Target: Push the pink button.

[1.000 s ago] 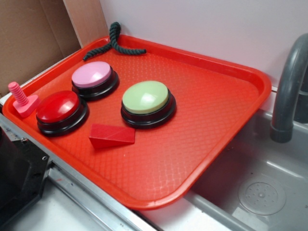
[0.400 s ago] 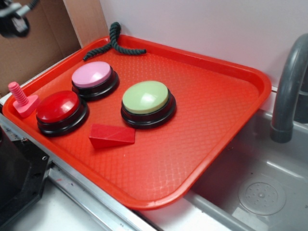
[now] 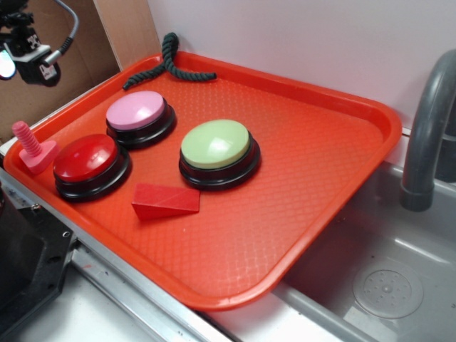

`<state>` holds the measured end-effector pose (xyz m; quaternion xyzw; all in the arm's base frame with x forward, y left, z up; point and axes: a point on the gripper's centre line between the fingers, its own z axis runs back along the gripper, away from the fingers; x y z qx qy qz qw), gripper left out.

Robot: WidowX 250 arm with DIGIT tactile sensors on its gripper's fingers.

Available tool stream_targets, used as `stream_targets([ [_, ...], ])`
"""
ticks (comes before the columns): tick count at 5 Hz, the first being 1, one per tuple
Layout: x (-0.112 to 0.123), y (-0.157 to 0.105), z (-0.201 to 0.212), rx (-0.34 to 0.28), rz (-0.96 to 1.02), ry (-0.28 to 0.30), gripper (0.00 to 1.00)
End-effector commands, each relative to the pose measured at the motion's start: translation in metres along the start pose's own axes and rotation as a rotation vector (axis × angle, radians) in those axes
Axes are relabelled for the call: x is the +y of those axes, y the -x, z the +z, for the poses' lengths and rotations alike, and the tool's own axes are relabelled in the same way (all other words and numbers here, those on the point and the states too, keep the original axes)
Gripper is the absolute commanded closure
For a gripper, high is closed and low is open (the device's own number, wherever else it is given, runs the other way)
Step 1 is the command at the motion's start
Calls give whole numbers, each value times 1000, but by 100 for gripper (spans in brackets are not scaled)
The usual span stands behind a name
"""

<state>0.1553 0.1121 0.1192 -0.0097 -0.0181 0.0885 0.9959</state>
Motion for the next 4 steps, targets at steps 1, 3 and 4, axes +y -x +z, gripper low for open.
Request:
stream_targets([
  [1,9,-9,14,-42,-2,-30,0],
  [3,0,-54,0,-62,-65,-83,0],
  [4,-15,-72,-13,-139,-16,-99,0],
])
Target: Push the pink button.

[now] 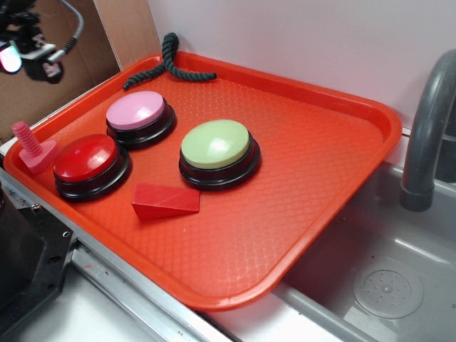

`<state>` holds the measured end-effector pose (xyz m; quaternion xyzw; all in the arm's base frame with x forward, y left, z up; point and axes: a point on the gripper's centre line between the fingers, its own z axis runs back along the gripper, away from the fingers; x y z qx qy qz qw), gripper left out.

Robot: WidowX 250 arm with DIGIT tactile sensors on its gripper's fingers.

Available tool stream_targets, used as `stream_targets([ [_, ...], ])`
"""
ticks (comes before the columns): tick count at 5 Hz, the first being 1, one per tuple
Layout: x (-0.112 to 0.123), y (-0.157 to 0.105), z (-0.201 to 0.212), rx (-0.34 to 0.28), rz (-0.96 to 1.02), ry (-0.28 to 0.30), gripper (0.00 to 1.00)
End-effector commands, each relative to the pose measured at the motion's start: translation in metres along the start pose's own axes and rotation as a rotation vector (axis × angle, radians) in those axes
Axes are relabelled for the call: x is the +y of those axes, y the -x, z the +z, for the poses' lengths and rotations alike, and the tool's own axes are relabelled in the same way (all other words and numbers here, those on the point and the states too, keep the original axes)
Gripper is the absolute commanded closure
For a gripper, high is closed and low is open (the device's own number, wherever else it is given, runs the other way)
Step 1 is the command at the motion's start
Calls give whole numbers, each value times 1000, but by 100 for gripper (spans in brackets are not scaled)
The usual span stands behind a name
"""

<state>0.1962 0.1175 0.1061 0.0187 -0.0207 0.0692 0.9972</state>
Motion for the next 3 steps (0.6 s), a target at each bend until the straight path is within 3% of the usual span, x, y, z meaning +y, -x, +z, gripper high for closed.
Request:
stream_targets([
  [1,-16,-49,-16,-134,75,-38,0],
  [2,-27,-52,-26,-145,180,-65,0],
  [3,-39,-53,-42,-130,241,-2,0],
])
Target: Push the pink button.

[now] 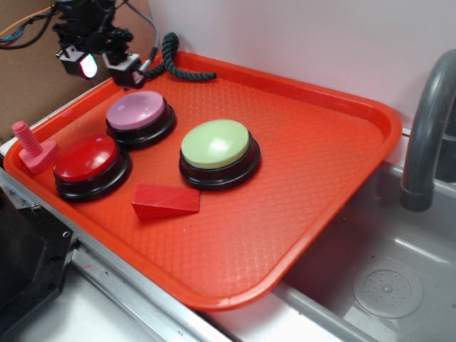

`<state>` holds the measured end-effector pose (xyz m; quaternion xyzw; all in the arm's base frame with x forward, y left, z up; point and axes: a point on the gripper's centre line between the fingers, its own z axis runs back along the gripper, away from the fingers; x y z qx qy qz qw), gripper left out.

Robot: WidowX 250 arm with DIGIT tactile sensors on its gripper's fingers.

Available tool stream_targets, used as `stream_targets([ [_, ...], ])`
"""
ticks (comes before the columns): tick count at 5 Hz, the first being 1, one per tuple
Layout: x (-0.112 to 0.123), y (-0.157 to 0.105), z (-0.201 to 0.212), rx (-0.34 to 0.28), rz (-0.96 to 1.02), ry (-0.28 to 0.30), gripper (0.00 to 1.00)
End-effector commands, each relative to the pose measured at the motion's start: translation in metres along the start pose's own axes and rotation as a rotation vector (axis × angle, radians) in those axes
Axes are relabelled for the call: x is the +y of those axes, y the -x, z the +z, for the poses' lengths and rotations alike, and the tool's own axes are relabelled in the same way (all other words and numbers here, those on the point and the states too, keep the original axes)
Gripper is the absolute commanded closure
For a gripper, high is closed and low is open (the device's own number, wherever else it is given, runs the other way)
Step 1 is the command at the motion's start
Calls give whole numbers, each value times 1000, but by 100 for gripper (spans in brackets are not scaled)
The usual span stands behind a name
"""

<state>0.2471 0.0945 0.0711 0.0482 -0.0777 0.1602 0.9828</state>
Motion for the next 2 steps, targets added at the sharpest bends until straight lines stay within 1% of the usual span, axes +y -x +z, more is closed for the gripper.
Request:
stream_targets([
  [1,-20,-8,-16,45,77,46,0],
  [2,-20,0,-23,68,148,74,0],
])
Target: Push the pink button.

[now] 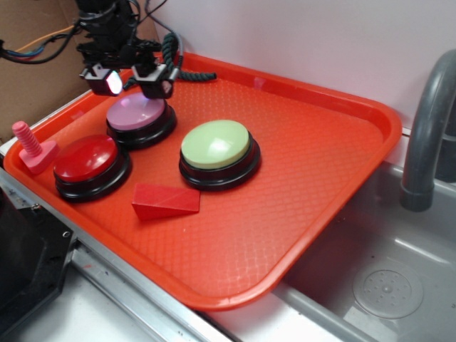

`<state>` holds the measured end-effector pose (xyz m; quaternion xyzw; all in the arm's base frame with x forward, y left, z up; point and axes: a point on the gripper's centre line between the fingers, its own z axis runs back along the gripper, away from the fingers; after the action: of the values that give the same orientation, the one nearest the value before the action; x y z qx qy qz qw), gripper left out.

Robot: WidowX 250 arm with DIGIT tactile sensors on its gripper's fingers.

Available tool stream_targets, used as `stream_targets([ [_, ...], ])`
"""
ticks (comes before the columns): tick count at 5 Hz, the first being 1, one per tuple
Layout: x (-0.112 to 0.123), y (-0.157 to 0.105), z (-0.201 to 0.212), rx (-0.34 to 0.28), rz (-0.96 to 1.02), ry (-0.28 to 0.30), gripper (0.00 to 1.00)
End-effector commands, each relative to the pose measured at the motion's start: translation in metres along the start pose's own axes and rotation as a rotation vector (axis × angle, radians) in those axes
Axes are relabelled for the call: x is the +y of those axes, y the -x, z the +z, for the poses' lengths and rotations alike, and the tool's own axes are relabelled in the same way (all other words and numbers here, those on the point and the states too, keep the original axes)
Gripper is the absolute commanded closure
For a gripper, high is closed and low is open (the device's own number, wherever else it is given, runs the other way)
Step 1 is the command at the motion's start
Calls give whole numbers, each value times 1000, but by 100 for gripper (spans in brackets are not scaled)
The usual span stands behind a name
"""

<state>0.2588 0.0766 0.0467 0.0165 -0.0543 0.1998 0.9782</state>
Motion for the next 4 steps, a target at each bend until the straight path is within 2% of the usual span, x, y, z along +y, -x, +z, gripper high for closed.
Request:
stream_targets([
  [1,6,2,6,11,30,24,0],
  [2,12,-5,41,44,-151,23,0],
  [3,17,-3,78,13,-240,2,0],
  [4,15,4,101,-21,-288,9,0],
])
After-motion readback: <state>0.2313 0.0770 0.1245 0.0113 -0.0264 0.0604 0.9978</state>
